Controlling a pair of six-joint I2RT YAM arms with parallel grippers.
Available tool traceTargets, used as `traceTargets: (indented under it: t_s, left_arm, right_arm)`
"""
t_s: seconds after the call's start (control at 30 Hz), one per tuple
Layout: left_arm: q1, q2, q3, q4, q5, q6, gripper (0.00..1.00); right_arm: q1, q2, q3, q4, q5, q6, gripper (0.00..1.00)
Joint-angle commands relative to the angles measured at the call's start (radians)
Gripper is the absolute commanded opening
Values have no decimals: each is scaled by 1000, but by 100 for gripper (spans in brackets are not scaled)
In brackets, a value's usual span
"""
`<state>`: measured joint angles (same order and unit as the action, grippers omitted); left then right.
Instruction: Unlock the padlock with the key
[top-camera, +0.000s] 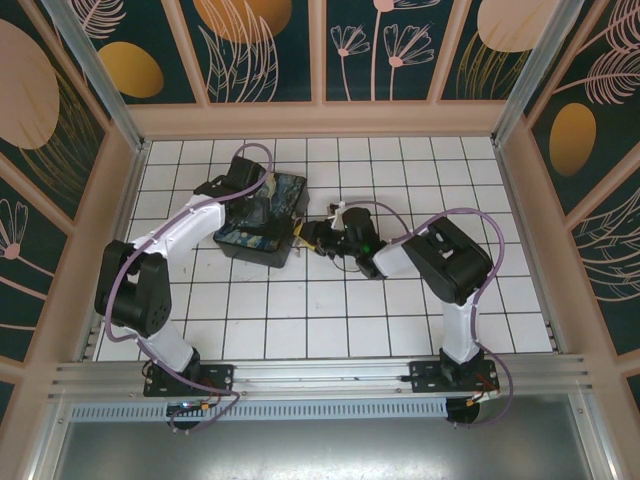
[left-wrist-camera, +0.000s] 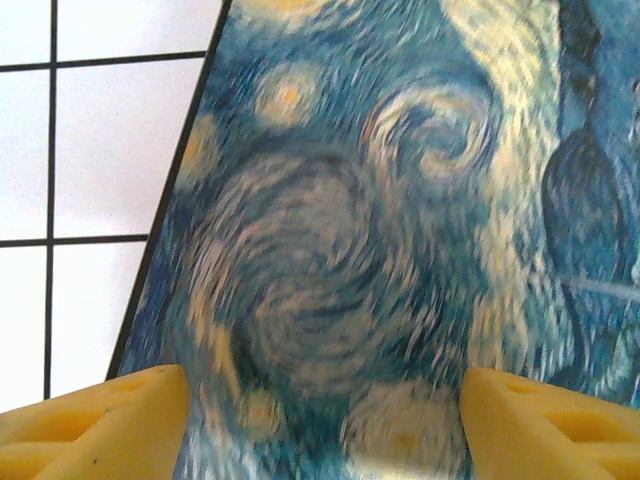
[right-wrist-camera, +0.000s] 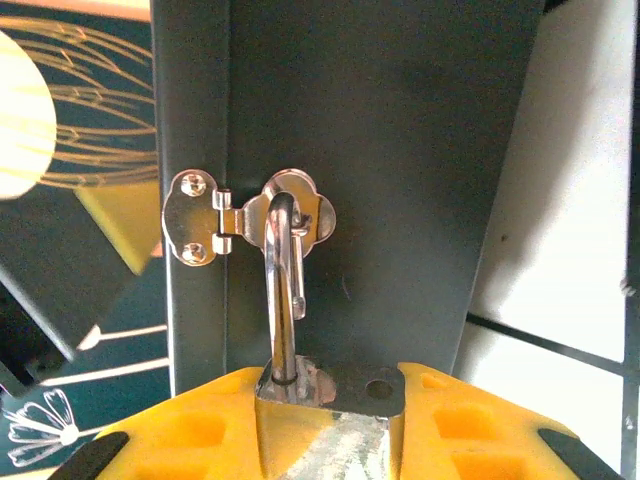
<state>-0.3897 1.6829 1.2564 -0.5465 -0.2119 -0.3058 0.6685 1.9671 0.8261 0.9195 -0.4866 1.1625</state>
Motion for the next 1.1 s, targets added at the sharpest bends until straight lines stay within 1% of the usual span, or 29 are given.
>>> traceTargets:
  t_s: [0.0, 0.13, 0.27, 0.4, 0.47, 0.53, 0.63, 0.7, 0.73, 0.77, 0.83, 0.87, 0.93, 0.97, 1.0, 1.07]
  left_arm:
    - [-13, 58, -10, -41, -15, 43, 72]
    - [-33, 92, -10, -47, -30, 66, 72]
    - [-49, 125, -9, -59, -56, 71, 72]
    - [-49, 125, -19, -58, -65, 76, 72]
    - [-49, 126, -19, -57, -62, 78, 72]
    - [-49, 131, -20, -55, -57, 81, 72]
    - [-49, 142, -23, -53, -49, 85, 72]
    - [-49, 155, -24, -63, -52, 85, 71]
    - [-49, 155, -26, -64, -58, 83, 71]
    - [-49, 151, -28, -64, -58, 85, 71]
    - [-48, 147, -24, -65, -54, 88, 71]
    - [-47, 150, -19, -69, -57, 89, 71]
    - [-47, 157, -17, -74, -62, 89, 71]
    - [-48, 156, -19, -71, -56, 89, 71]
    - [-48, 158, -24, -65, -51, 86, 71]
    - [-47, 161, -31, -59, -44, 82, 71]
  right_arm:
    - [-23, 1, 40, 143, 47, 36, 24]
    - [-51, 52, 64, 137, 58, 68, 24]
    - [-81, 106, 73, 198, 62, 122, 24]
    - [-116, 102, 86, 186, 90, 86, 24]
    - [-116, 109, 106, 173, 83, 67, 24]
    - [-150, 125, 126, 160, 74, 57, 25]
    - [-175, 151, 150, 159, 42, 61, 26]
    - [-188, 153, 182, 145, -10, 3, 28]
    - [-195, 159, 226, 102, -83, -73, 30]
    - [-199, 160, 261, 25, -110, -145, 30]
    - [-206, 145, 257, -19, -99, -255, 30]
    - [-217, 138, 268, -71, -106, -285, 29]
    - [-230, 113, 260, -136, -60, -338, 29]
    - [-240, 106, 260, -153, -52, -350, 32]
    - [-253, 106, 255, -129, -68, -332, 33]
    - [-271, 123, 235, -9, -92, -254, 32]
